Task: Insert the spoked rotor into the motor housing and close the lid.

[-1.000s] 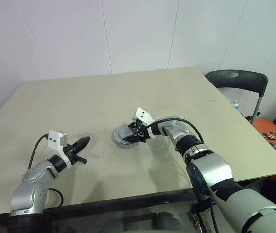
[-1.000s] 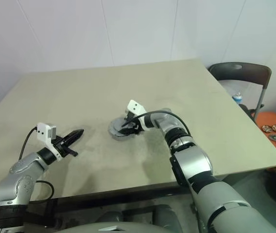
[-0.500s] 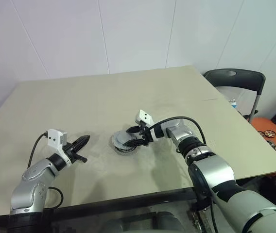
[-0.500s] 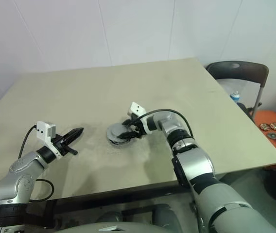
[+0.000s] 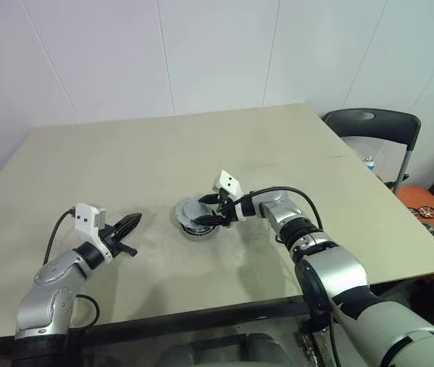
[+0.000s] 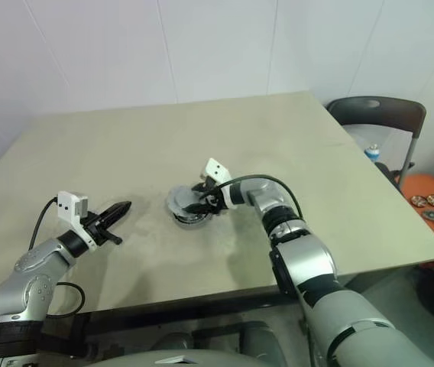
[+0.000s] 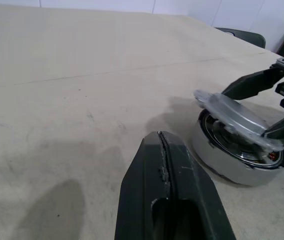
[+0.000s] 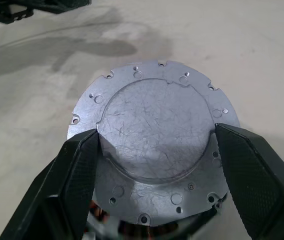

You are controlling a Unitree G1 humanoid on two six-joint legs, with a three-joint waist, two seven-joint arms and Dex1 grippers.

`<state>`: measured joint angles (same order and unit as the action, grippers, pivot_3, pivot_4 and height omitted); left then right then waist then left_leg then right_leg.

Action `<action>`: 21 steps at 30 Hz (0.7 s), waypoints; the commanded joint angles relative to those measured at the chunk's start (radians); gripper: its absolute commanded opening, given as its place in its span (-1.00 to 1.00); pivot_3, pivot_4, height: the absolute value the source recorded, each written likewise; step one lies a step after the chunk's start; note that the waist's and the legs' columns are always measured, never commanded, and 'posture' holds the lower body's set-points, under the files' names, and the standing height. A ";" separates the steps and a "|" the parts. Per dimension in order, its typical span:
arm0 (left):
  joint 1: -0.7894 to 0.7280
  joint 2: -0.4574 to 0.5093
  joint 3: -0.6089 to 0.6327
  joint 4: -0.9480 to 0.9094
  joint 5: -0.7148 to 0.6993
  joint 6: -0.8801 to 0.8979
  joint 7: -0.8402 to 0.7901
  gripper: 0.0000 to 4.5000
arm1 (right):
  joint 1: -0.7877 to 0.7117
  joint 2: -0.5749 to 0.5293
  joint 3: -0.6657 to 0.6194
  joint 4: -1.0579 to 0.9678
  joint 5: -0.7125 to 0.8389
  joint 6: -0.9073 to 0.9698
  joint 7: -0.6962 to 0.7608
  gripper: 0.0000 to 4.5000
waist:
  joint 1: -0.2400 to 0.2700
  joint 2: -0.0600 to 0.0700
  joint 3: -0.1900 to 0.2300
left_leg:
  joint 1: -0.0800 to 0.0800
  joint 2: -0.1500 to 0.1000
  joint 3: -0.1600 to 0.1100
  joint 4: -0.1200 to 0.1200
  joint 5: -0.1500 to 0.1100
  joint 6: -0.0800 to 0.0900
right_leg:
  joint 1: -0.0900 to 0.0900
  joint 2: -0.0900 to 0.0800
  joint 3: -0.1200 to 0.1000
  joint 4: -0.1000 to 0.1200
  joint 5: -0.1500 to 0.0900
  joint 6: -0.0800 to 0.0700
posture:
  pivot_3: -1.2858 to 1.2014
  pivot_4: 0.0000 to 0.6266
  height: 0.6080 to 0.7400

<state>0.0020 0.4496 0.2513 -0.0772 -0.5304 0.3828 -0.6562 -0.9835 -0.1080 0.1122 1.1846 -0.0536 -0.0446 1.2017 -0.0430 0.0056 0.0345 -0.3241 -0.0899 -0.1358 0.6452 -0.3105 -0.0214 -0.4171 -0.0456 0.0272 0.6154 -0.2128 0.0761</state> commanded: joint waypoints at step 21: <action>0.010 0.006 0.019 -0.034 0.003 -0.016 0.006 -1.00 | 0.001 0.000 0.110 -0.050 -0.076 -0.163 0.062 0.47 | -0.001 0.000 0.000 | 0.000 0.000 0.001 0.000 0.000 0.000 | -0.001 0.000 0.001 0.001 0.000 0.000 | 0.03 -1.00 1.00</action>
<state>0.0190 0.4493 0.2514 -0.0809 -0.5235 0.3827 -0.6502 -0.9821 -0.1136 0.2095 1.1621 -0.1297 -0.1949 1.2331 -0.0444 0.0054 0.0344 -0.3244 -0.0895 -0.1350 0.6450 -0.3105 -0.0214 -0.4184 -0.0454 0.0279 0.6159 -0.2128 0.0761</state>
